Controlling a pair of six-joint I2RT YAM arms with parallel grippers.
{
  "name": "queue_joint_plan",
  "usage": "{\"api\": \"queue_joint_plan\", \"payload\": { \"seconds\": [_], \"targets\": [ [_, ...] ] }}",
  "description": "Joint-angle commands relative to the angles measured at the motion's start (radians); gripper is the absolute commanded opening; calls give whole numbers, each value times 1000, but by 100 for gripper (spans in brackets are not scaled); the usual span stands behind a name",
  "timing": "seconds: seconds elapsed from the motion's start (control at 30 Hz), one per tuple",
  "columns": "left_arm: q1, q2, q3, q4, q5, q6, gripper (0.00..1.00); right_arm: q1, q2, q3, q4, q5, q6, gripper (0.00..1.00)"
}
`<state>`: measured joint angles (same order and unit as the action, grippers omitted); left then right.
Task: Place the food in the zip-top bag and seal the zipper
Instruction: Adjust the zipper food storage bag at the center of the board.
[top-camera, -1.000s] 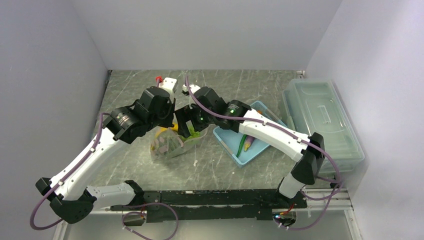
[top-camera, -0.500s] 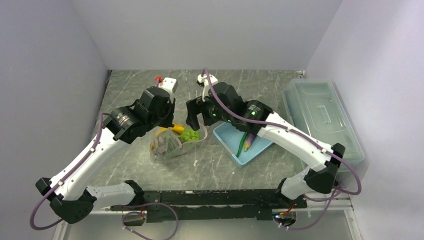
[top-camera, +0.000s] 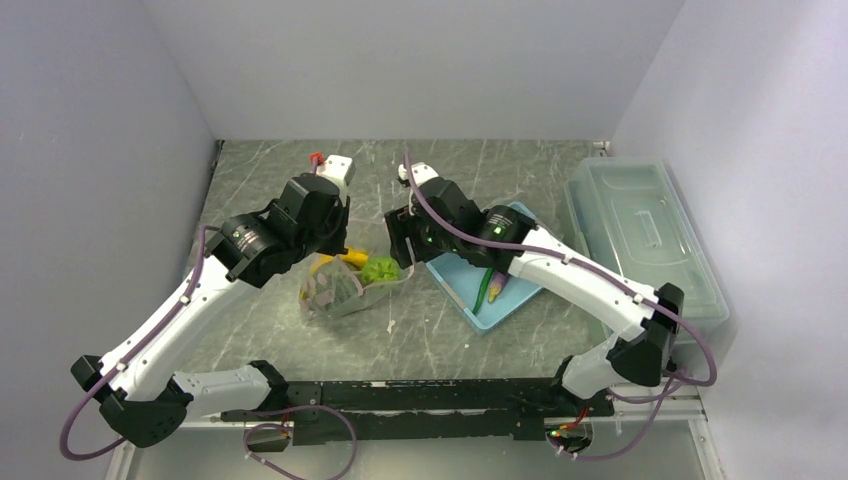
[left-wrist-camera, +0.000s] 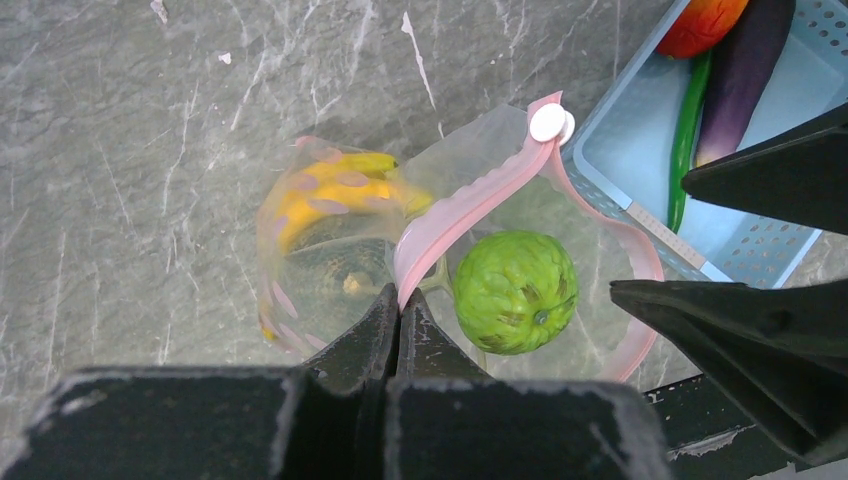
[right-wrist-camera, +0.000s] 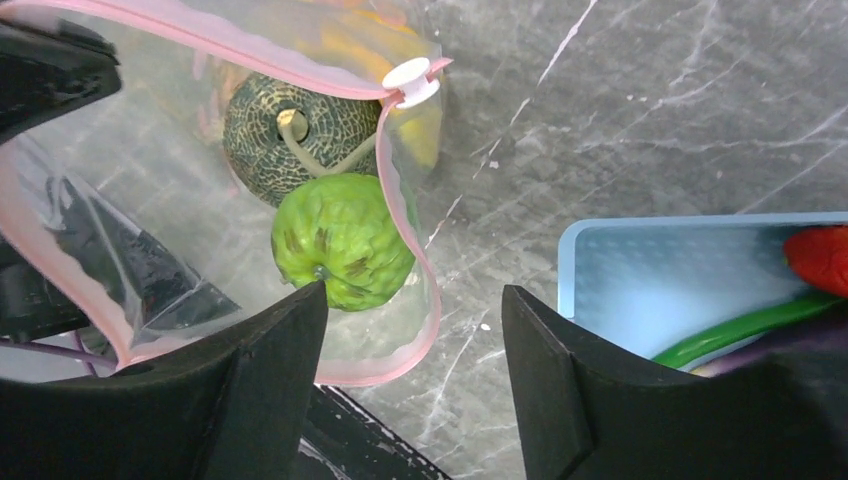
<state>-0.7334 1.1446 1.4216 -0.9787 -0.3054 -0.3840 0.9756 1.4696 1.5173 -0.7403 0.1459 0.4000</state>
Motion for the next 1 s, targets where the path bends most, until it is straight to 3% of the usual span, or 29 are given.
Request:
{"api": "queue_joint_plan", "payload": {
  "seconds": [0.0,0.2,0.37,0.43,0.63,0.8,0.97],
  "targets": [
    [3,-31,33,4,-15,-18,0,-6,32,-7,33,-24,33,64],
    [3,-47,30,-9,-17,-24,0,-23,91,3,37,-31,48,50],
    [2,-61,27,-17,-24,-29,0,-37,130,33,22,-49,45,19],
    [2,-69,22,-20,-31,-28,0,-36,144,70,5,-58,32,1],
    [3,-91,14,-34,-80,-21,0,-20,149,317,-71,-52,-5,0],
    [3,-107,7,-40,-114,-19,0,-19,125,288,-23,-48,-20,0],
    [2,-106,-10,-48,-125,-21,0,-16,186,346,-104,-32,-19,0]
  ]
}}
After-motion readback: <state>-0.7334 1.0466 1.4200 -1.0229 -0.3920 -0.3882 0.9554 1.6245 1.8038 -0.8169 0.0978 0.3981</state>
